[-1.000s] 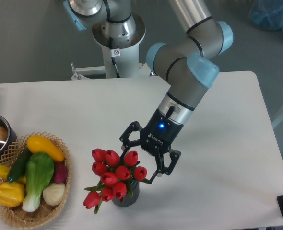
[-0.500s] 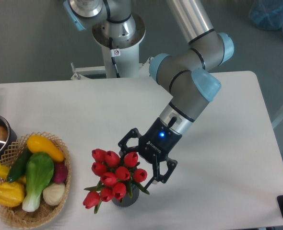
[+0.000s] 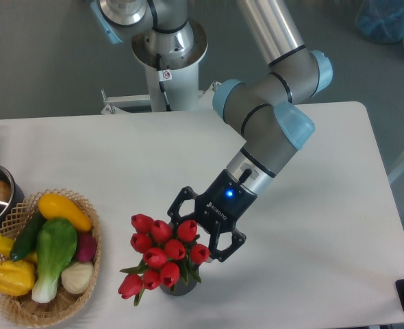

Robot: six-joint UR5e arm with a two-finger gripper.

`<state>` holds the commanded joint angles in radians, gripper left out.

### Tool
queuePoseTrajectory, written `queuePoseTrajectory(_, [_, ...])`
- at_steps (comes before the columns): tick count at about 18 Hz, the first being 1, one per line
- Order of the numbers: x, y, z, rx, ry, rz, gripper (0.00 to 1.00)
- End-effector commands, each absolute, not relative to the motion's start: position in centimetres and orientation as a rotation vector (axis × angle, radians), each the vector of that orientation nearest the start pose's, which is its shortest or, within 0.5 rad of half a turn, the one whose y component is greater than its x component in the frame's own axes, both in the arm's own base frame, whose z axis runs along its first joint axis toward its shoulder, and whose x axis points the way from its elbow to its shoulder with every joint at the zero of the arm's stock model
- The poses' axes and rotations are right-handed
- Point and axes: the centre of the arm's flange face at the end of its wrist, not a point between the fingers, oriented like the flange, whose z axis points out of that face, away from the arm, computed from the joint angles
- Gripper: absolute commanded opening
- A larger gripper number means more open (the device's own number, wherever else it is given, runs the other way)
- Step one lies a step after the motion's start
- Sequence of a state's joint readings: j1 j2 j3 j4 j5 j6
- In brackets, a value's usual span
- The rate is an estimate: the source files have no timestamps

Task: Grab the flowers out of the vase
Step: 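Close the gripper around the tulip stems above the vase, then lift the tulips up out of the grey vase and away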

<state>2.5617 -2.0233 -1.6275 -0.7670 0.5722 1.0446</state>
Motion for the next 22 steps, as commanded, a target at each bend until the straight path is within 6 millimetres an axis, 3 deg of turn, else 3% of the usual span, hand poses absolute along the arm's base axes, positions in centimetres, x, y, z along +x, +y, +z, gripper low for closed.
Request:
queuePoseTrajectory(2, [-41.9, 52.8, 33.2, -2.119, 0.234, -0.330, 0.03])
queuePoseTrajectory(9, [-42.1, 52.1, 34.8, -2.061, 0.221, -0.346, 0.03])
queuePoseTrajectory(11, [-42.3, 51.2, 37.0, -2.018, 0.216, -0.336, 0.03])
queuePoseTrajectory(14, [-42.8, 50.2, 38.5, -1.978, 0.168, -0.362, 0.03])
queuePoseTrajectory(16, [-43.2, 49.0, 40.8, -1.920, 0.164, -0.356, 0.03])
queuePoseTrajectory(22, [-44.3, 48.4, 44.8, -1.861, 0.143, -0.355, 0.03])
